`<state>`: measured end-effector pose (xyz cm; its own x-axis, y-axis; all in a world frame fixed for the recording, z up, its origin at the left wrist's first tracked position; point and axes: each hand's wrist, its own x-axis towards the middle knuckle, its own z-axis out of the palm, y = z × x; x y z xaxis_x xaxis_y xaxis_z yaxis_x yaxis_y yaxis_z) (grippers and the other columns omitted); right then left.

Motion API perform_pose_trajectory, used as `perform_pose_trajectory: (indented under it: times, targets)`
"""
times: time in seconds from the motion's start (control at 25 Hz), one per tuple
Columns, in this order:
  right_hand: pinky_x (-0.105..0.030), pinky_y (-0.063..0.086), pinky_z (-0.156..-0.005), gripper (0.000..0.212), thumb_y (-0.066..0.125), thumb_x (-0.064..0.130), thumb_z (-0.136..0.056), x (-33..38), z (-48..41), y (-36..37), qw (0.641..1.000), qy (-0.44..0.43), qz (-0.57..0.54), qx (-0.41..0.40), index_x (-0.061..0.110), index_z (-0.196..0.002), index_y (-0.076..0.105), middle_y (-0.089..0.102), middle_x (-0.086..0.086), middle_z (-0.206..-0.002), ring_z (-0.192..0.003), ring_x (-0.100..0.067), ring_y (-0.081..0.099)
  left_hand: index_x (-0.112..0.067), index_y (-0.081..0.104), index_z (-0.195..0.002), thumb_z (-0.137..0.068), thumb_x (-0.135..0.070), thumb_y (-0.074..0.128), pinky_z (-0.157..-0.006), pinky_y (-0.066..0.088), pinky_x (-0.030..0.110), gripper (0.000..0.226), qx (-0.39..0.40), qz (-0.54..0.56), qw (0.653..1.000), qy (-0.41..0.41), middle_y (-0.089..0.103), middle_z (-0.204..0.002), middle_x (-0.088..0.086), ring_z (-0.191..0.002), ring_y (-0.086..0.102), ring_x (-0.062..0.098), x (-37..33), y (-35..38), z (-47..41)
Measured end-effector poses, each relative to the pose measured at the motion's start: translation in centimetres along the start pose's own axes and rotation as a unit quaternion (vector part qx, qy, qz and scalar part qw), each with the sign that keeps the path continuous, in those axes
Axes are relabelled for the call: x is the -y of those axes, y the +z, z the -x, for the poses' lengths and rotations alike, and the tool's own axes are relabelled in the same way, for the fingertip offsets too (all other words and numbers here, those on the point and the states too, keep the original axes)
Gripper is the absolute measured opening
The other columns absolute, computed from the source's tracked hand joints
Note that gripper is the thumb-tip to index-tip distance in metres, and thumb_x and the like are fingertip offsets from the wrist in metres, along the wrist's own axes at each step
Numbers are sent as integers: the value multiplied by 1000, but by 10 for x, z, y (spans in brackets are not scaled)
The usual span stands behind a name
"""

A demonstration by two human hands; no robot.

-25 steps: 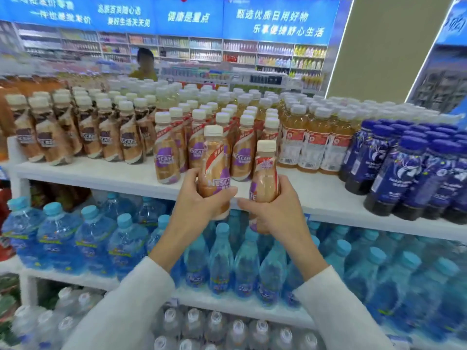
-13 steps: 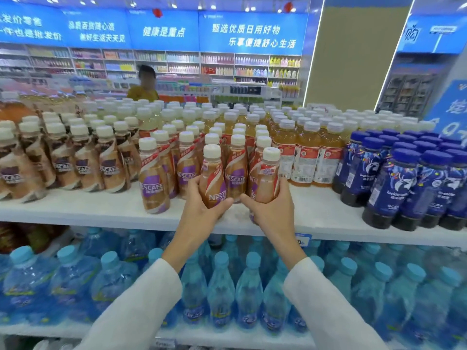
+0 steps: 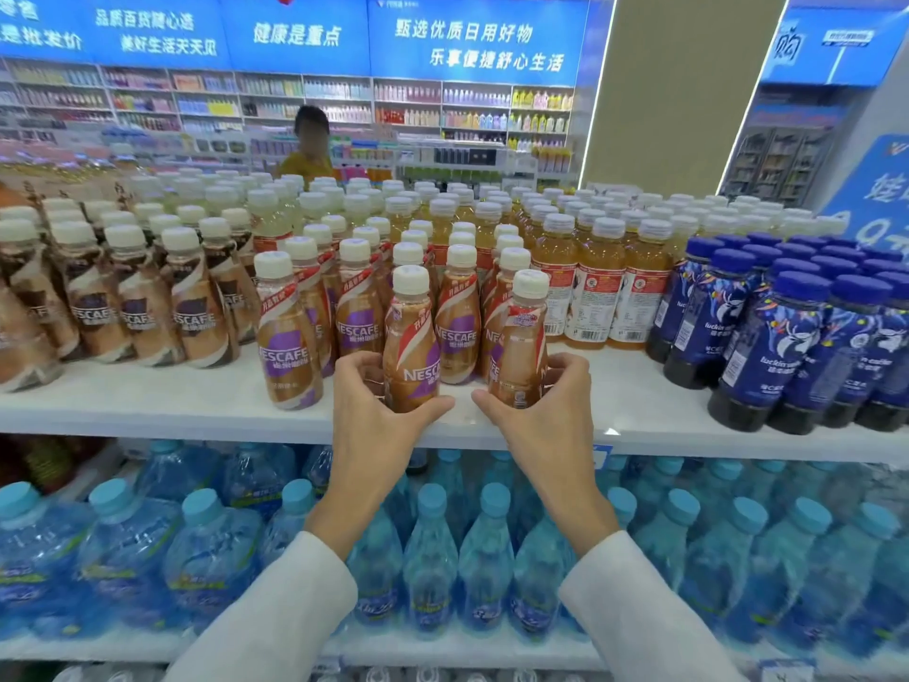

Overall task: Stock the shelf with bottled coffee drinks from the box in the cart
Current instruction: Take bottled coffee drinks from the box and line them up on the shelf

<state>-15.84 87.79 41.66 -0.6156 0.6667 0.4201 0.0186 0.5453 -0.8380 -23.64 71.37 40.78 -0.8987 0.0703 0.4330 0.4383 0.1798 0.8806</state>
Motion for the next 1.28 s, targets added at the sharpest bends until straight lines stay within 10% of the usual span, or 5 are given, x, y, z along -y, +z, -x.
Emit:
perform_pose_trajectory:
  times: [0.28, 0.72, 1.28]
  targets:
    - [-15, 51, -89, 63, 82, 30, -83, -11, -5, -12, 989, 18, -74, 128, 40, -131, 44, 56, 27, -113, -102, 15, 56, -36, 51, -120, -81, -21, 87, -100, 55, 28, 55, 113, 43, 992, -34, 67, -125, -11, -110, 65, -2, 6, -14, -10]
    - [-14, 51, -87, 65, 85, 39, -79, -5, 2, -7, 990, -11, -97, 98, 33, -133, 49, 56, 19, -122, -109, 6, 58, -27, 55, -130, -70, -38, 93, -76, 54, 12, 71, 33, -6, 999, -6, 64, -121, -6, -101, 65, 3, -4, -4, 1]
    - [-27, 55, -90, 52, 82, 35, -82, 32, 26, 63, 986, -42, -125, 106, 30, -120, 47, 54, 11, -118, -106, 0, 59, -24, 57, -123, -76, -36, 88, -93, 57, 43, 58, -101, -38, 994, -29, 64, -118, -6, -105, 66, 14, 6, -34, 6]
